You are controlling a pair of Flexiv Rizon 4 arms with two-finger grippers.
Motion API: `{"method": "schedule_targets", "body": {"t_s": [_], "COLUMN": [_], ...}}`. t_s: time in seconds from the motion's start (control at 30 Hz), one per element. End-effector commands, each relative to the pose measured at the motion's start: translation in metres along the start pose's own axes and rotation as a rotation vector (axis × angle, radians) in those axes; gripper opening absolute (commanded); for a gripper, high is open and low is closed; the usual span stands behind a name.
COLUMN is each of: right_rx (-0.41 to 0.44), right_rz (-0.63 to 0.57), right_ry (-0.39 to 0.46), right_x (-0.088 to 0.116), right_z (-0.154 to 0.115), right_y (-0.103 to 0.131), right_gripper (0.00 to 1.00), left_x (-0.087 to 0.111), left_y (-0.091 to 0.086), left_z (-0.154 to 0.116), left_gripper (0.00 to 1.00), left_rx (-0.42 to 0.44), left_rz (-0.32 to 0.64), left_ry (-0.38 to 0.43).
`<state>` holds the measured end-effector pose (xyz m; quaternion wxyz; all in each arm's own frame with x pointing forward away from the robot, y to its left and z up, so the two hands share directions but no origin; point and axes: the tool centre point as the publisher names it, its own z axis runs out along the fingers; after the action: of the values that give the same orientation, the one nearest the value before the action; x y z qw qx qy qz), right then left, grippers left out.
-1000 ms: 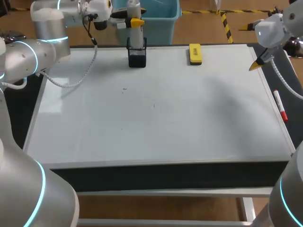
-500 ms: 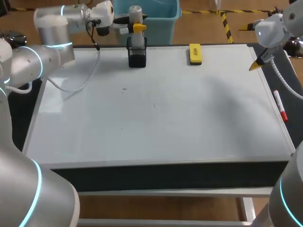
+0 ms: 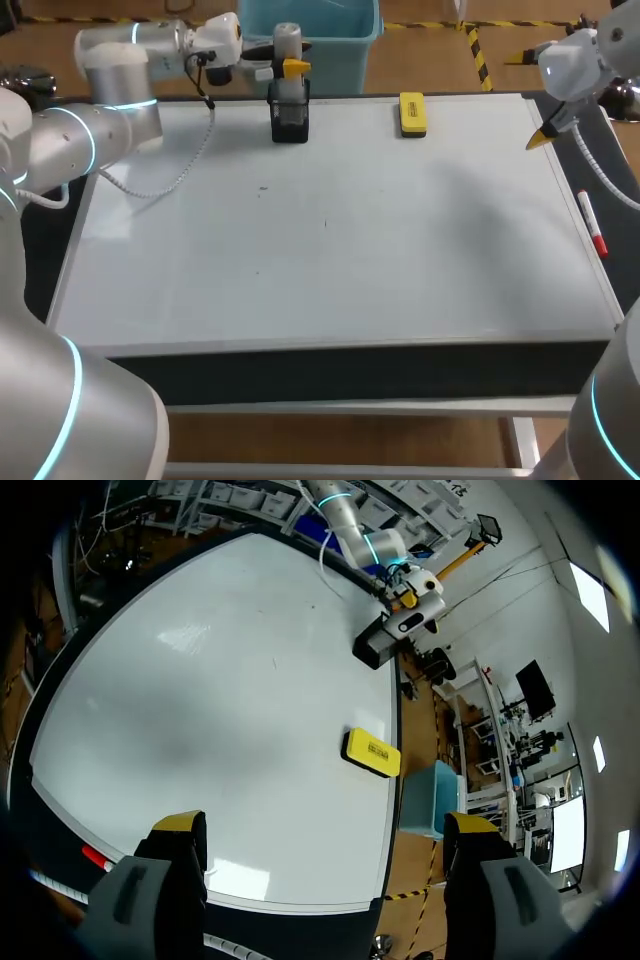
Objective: Pick up the inspection probe, press it on each red-marked spot on the whiteboard one by one, put down the probe, pick up the eraser, and wipe off all the red marks.
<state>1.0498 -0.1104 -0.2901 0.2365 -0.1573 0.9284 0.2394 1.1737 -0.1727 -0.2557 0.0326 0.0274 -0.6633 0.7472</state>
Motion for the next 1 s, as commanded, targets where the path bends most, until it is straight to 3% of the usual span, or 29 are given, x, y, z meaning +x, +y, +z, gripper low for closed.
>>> {"method": "schedule_targets", "body": {"t_s": [0.03, 0.43, 0.93, 0.97, 1.0], "right_rx": [0.003, 0.003, 0.003, 0.003, 0.003], "right_rz": [-0.002, -0.002, -0.002, -0.002, -0.002], "right_ry": [0.003, 0.003, 0.003, 0.003, 0.003], "right_x": [0.0, 0.0, 0.0, 0.0, 0.0], "right_z": [0.0, 0.0, 0.0, 0.0, 0.0], "right_y": [0.0, 0.0, 0.0, 0.0, 0.0], "right_gripper": [1.0, 1.0, 1.0, 1.0, 1.0], "left_x": [-0.008, -0.011, -0.009, -0.007, -0.006], "left_y": [0.007, 0.019, 0.021, 0.019, 0.019], "left_z": [0.001, 0.002, -0.005, -0.005, -0.005], "left_gripper": [0.0, 0.0, 0.0, 0.15, 0.42], "left_rx": [0.01, 0.011, 0.02, 0.013, 0.012], "left_rz": [-0.004, -0.004, 0.03, 0.034, 0.04], "left_ry": [0.077, 0.088, 0.119, 0.121, 0.127]}}
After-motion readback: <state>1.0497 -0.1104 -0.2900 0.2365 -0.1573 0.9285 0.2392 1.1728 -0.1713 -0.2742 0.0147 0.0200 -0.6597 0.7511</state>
